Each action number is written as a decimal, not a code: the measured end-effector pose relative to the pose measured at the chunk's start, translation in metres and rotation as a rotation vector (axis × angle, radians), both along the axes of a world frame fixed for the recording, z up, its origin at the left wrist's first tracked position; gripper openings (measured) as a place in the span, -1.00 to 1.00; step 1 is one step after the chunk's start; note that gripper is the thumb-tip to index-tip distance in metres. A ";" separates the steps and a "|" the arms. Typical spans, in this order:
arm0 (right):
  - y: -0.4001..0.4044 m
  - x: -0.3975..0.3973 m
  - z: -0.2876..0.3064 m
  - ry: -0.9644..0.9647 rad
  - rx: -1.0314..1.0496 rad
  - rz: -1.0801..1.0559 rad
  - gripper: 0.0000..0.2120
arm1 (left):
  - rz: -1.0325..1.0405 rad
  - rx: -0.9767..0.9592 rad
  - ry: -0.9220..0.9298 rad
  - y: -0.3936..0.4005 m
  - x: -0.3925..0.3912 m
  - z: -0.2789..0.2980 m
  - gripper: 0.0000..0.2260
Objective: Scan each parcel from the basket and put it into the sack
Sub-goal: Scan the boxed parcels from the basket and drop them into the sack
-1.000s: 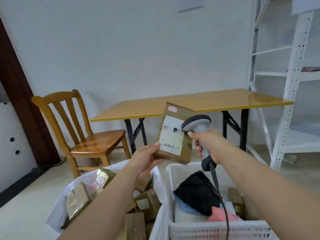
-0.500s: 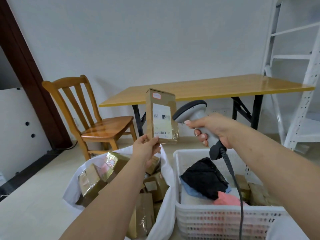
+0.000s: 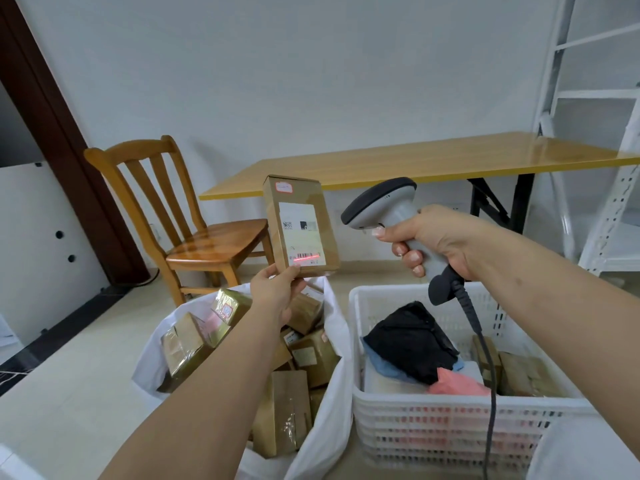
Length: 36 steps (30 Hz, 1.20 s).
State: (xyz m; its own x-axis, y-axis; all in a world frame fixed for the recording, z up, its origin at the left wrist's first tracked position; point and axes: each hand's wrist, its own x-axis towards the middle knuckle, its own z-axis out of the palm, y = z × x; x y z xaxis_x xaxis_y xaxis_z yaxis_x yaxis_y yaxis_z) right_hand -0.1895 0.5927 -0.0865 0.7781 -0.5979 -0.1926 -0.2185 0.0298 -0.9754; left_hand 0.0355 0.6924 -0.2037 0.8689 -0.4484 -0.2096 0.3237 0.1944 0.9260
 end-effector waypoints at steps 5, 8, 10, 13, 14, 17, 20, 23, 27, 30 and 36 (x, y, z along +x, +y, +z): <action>0.002 0.003 0.001 -0.019 0.030 -0.019 -0.86 | 0.027 -0.005 0.001 0.001 0.003 -0.003 -0.65; 0.002 0.005 0.000 -0.017 0.043 -0.021 -0.86 | 0.046 -0.009 0.000 0.001 0.004 -0.004 -0.66; 0.002 0.006 0.000 -0.014 0.046 -0.022 -0.87 | 0.048 -0.012 0.002 0.002 0.005 -0.006 -0.66; 0.003 0.006 -0.001 -0.011 0.048 -0.022 -0.86 | 0.059 -0.011 0.000 0.003 0.007 -0.009 -0.65; 0.003 0.007 -0.001 -0.011 0.049 -0.021 -0.86 | 0.066 -0.009 0.000 0.003 0.007 -0.009 -0.65; 0.003 0.008 -0.002 -0.006 0.054 -0.021 -0.86 | 0.068 -0.005 0.001 0.004 0.008 -0.010 -0.64; 0.003 0.008 -0.003 -0.007 0.052 -0.025 -0.87 | 0.069 -0.004 0.001 0.005 0.008 -0.013 -0.64; 0.003 0.010 -0.005 -0.007 0.052 -0.017 -0.87 | 0.090 -0.007 0.006 0.006 0.008 -0.015 -0.65; 0.007 0.015 -0.008 -0.017 0.062 0.000 -0.88 | 0.094 0.016 -0.007 0.011 0.009 -0.016 -0.66; 0.010 0.023 -0.011 -0.026 0.071 -0.002 -0.87 | 0.119 0.031 -0.024 0.020 0.016 -0.013 -0.66; 0.019 0.056 -0.029 0.007 0.098 0.014 -0.84 | 0.261 0.040 -0.147 0.068 0.057 0.003 -0.64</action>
State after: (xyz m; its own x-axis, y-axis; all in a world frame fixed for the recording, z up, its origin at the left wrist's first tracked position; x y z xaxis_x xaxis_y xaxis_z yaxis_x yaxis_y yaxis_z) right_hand -0.1338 0.6114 -0.1158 0.7846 -0.5652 -0.2548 -0.2258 0.1221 -0.9665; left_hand 0.0924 0.7600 -0.2005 0.9760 -0.1998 -0.0865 0.1299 0.2158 0.9678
